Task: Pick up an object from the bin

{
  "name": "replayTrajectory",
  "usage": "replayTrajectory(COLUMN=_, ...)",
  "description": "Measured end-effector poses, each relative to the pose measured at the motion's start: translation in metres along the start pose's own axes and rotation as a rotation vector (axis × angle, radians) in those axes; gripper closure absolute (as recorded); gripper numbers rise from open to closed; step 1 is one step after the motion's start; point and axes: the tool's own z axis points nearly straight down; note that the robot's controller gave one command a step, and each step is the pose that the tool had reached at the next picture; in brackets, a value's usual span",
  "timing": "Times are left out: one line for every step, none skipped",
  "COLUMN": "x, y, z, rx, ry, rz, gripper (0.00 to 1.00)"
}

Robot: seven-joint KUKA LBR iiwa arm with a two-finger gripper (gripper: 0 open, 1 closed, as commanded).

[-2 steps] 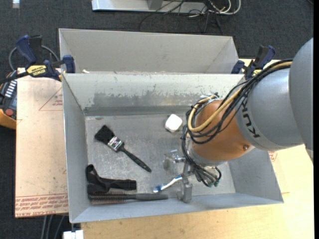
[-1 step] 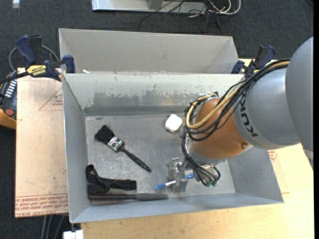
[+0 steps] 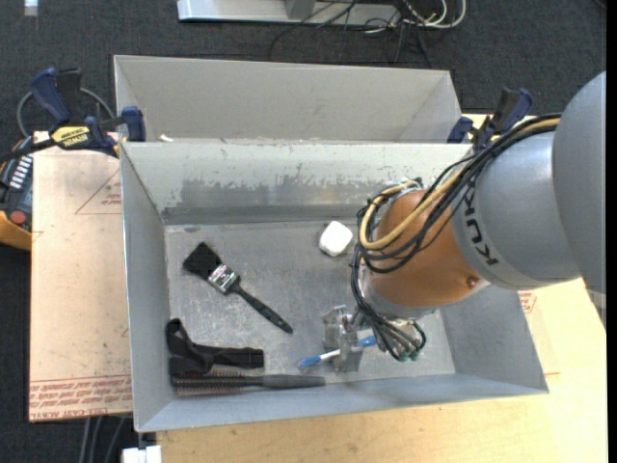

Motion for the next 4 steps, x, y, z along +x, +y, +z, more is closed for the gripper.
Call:
replayTrajectory(x=0.001, y=0.0, z=-0.005, rx=0.0, ry=0.004, rz=0.0, gripper=1.0)
replayTrajectory(x=0.002, y=0.001, z=-0.03, rx=-0.001, ry=0.007, rz=0.0, gripper=1.0)
replayTrajectory(x=0.0, y=0.001, z=-0.055, rx=0.0, ry=0.0, rz=0.001, gripper=1.0)
replayTrajectory(x=-0.001, y=0.001, z=-0.068, rx=0.0, ry=-0.001, rz=0.001, gripper=1.0)
